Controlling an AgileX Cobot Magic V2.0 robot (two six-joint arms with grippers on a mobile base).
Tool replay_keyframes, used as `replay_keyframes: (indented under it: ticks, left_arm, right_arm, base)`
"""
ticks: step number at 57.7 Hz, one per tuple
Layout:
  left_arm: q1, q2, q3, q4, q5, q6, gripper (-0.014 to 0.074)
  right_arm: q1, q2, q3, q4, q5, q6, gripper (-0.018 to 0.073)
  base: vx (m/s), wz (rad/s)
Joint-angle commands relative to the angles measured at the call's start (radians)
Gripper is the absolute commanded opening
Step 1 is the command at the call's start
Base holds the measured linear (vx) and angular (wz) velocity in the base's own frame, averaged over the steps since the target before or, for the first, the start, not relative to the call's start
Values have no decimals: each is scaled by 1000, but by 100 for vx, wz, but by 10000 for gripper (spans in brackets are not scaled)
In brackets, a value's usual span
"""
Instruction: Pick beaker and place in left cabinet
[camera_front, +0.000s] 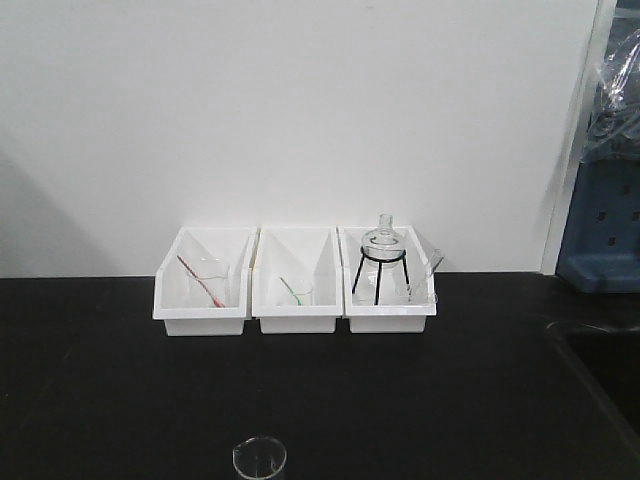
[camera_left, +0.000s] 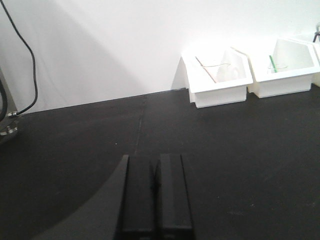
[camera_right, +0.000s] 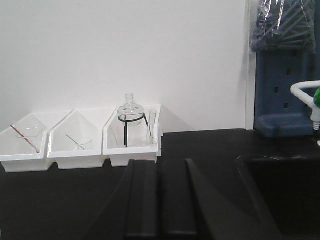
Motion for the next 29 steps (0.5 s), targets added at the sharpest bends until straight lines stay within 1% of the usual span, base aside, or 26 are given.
replay_keyframes:
  ticks: [1,8,16,24,29]
  left_arm:
    - [-17,-12,-17,-5,-81,-2,-6]
    - [-36,-12,-17,-5,-81,-2,-6]
    - [-40,-12,-17,-5,-81,-2,-6]
    - [-40,-12,-17,-5,-81,-2,-6]
    - [-40,-12,-17,-5,-81,-2,-6]
  right_arm:
    - [-7,139,-73,-13,-131,-13,3]
    - [-7,300,-83,-31,-261,-35,12]
    - [-7,448,-83,-22,-407,-41,29]
    - [-7,559,-83,-6,-469,-40,67]
    - [-7,627,-83,-6,-485,-41,118]
  base:
    - [0,0]
    - [0,0]
    - [0,0]
    - [0,0]
    - [0,0]
